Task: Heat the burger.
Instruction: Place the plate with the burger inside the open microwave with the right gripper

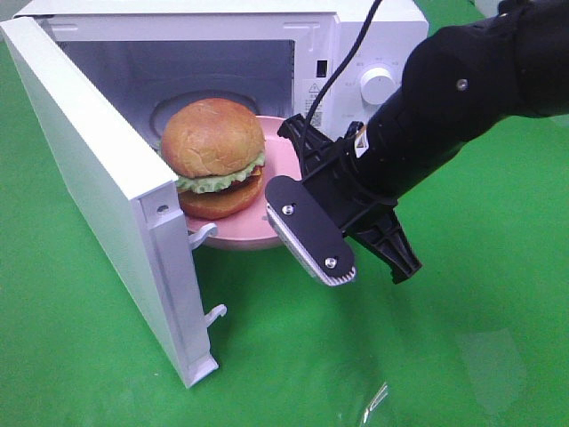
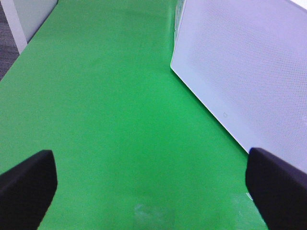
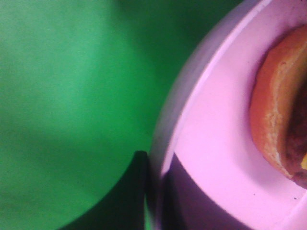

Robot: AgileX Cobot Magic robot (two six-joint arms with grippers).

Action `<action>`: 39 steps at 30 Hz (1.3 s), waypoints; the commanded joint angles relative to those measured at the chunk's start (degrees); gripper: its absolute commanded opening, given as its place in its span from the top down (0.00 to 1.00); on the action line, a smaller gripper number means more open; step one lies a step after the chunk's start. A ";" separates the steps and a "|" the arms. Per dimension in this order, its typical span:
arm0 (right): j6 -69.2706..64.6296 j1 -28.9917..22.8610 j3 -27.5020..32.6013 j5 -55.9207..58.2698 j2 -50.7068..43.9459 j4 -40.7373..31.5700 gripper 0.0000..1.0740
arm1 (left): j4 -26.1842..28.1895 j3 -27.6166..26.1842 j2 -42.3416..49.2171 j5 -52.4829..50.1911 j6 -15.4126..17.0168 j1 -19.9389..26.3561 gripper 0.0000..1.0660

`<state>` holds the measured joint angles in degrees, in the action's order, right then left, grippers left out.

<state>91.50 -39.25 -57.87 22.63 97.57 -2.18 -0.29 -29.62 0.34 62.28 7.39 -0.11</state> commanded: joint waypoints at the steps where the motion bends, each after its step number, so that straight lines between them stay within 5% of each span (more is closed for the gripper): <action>1: 0.29 -0.11 -3.55 -3.15 1.78 -0.86 1.00 | -0.11 -0.06 0.92 -0.97 -0.17 0.17 0.05; 39: -5.67 -0.11 -21.14 -1.32 16.04 -0.11 0.98 | -0.11 -0.06 0.92 -0.97 -0.17 0.17 0.05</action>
<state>87.43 -39.42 -76.78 23.38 113.50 -2.23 -0.29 -29.62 0.34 62.28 7.39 -0.11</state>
